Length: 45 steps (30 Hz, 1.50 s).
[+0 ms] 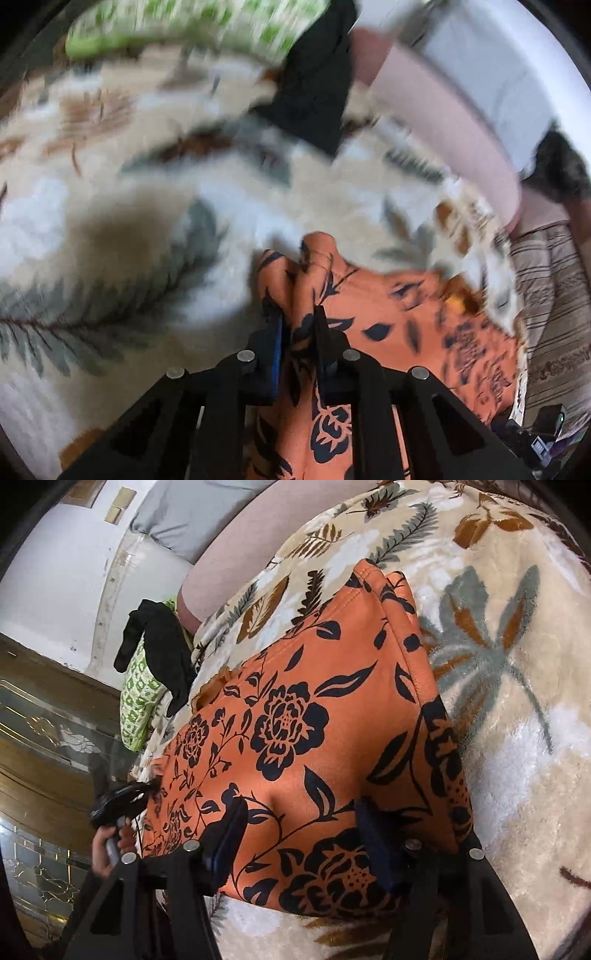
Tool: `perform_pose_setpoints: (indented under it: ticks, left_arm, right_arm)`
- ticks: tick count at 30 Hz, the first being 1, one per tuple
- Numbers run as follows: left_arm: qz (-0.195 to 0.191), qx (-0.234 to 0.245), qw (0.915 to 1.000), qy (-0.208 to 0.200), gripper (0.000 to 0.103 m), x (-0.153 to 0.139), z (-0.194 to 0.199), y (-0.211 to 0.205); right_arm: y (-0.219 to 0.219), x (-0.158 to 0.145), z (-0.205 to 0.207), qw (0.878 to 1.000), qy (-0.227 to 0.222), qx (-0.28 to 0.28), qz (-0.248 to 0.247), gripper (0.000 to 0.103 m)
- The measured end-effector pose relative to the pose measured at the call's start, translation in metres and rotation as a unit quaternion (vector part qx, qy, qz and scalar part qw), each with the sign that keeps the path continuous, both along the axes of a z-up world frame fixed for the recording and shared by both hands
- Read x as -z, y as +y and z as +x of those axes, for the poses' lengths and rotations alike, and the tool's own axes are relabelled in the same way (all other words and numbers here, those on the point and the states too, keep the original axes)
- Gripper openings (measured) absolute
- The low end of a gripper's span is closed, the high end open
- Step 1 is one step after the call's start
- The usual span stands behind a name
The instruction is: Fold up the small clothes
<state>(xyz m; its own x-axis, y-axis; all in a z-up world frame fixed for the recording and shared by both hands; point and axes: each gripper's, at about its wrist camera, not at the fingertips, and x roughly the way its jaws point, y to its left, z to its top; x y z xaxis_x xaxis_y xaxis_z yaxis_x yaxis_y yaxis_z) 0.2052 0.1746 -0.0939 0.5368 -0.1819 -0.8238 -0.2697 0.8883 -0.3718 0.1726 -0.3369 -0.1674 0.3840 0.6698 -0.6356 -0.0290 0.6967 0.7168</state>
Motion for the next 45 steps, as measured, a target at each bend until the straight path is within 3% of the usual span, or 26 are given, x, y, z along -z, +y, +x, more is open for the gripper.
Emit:
perform_pose_setpoints:
  ticks: [1,2,4,5,7,10,14,16,19,20,21,22,23,25,27,28,30,33,35,38,41,44,45]
  left_arm:
    - [0.003,0.000,0.9999,-0.012,0.015,0.002,-0.003,0.001]
    - [0.008,-0.005,0.9997,0.020,0.015,0.018,0.000,0.005]
    - [-0.001,-0.010,0.9997,0.023,0.016,0.025,-0.001,0.009]
    - [-0.001,-0.013,0.9998,0.018,0.016,0.020,-0.002,0.008]
    - [0.009,-0.019,0.9996,0.020,0.027,0.015,-0.005,0.007]
    - [0.029,-0.023,0.9992,0.016,0.028,-0.004,-0.019,0.004]
    - [0.063,0.016,0.9975,-0.027,0.029,-0.040,-0.070,-0.018]
    - [0.083,0.028,0.9956,-0.032,0.033,-0.044,-0.099,-0.034]
    - [0.099,0.036,0.9943,0.013,0.037,-0.018,-0.121,-0.047]
    - [0.116,0.035,0.9911,0.056,0.038,0.003,-0.123,-0.049]
    - [0.115,0.033,0.9909,0.062,0.040,0.012,-0.125,-0.048]
    - [0.122,0.026,0.9912,0.045,0.040,0.005,-0.130,-0.049]
    - [0.133,0.023,0.9895,0.051,0.040,-0.004,-0.131,-0.052]
    - [0.148,0.025,0.9885,0.019,0.043,-0.024,-0.136,-0.060]
    - [0.177,0.032,0.9836,-0.021,0.056,-0.046,-0.142,-0.077]
    - [0.180,0.034,0.9826,-0.029,0.060,-0.050,-0.143,-0.083]
    - [0.175,0.051,0.9823,-0.044,0.062,-0.056,-0.142,-0.098]
    - [0.158,0.080,0.9833,-0.041,0.063,-0.053,-0.136,-0.126]
    - [0.151,0.104,0.9824,-0.034,0.063,-0.047,-0.131,-0.148]
    - [0.144,0.123,0.9810,-0.041,0.067,-0.037,-0.119,-0.175]
    - [0.172,0.138,0.9752,0.018,0.070,-0.001,-0.104,-0.187]
    - [0.174,0.137,0.9752,0.012,0.070,-0.002,-0.105,-0.188]
    - [0.168,0.136,0.9764,0.001,0.070,-0.009,-0.107,-0.189]
  right_arm:
    - [-0.001,0.000,0.000,1.000,-0.002,-0.001,0.001,0.064]
    - [-0.001,0.001,-0.001,1.000,-0.004,-0.002,0.001,0.064]
    - [0.001,0.002,0.000,1.000,-0.008,-0.002,-0.003,0.064]
    - [0.001,0.001,0.000,1.000,-0.008,-0.003,-0.005,0.064]
    - [-0.001,0.001,-0.001,1.000,-0.008,-0.002,-0.001,0.064]
    - [-0.004,0.001,-0.001,1.000,-0.002,0.000,0.007,0.064]
    - [-0.005,-0.010,-0.004,1.000,0.007,0.006,0.007,0.064]
    - [-0.002,-0.024,-0.009,1.000,-0.009,0.002,0.024,0.064]
    - [0.010,-0.030,-0.014,0.998,-0.019,-0.019,0.053,0.064]
    - [0.012,-0.025,-0.013,0.998,-0.009,-0.018,0.054,0.064]
    - [0.012,-0.015,-0.012,0.999,0.010,-0.011,0.043,0.065]
    - [0.006,0.004,-0.008,0.998,0.052,0.012,0.033,0.060]
    - [-0.002,0.009,-0.009,0.996,0.065,0.034,0.052,0.055]
    - [-0.012,-0.010,-0.017,0.996,0.051,0.058,0.046,0.055]
    - [-0.017,-0.042,-0.034,0.998,-0.013,0.060,0.010,0.062]
    - [-0.022,-0.048,-0.045,0.997,-0.012,0.073,0.007,0.070]
    - [-0.036,-0.039,-0.066,0.993,0.029,0.114,0.026,0.071]
    - [-0.047,-0.012,-0.094,0.980,0.089,0.160,0.084,0.071]
    - [-0.047,0.003,-0.101,0.974,0.110,0.175,0.096,0.071]
    - [-0.052,0.017,-0.096,0.962,0.113,0.212,0.129,0.071]
    - [-0.055,0.028,-0.088,0.947,0.119,0.249,0.167,0.071]
    - [-0.054,0.025,-0.077,0.950,0.103,0.248,0.160,0.069]
    - [-0.055,0.023,-0.075,0.951,0.099,0.246,0.157,0.058]
